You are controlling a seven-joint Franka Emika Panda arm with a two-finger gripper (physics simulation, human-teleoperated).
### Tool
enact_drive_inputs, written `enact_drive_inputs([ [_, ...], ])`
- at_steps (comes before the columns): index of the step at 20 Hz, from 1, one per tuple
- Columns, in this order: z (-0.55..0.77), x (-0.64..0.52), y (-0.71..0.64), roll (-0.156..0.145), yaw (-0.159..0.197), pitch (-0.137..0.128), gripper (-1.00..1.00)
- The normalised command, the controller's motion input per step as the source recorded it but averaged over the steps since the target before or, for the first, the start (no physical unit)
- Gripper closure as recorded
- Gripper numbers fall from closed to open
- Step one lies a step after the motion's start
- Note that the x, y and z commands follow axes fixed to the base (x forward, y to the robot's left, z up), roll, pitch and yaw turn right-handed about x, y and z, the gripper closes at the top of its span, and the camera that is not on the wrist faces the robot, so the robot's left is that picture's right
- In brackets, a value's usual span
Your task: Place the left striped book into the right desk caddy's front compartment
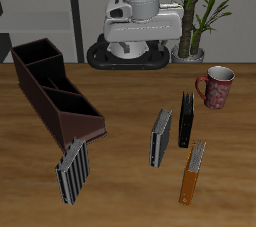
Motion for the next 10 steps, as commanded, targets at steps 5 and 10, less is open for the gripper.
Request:
enact_drive_inputs([
  [5, 0.16, 0.32, 0.15, -0.044, -0.012, -0.038, -1.00],
  [10, 0.07, 0.37, 0.15, -0.004, 0.001, -0.051, -1.00],
])
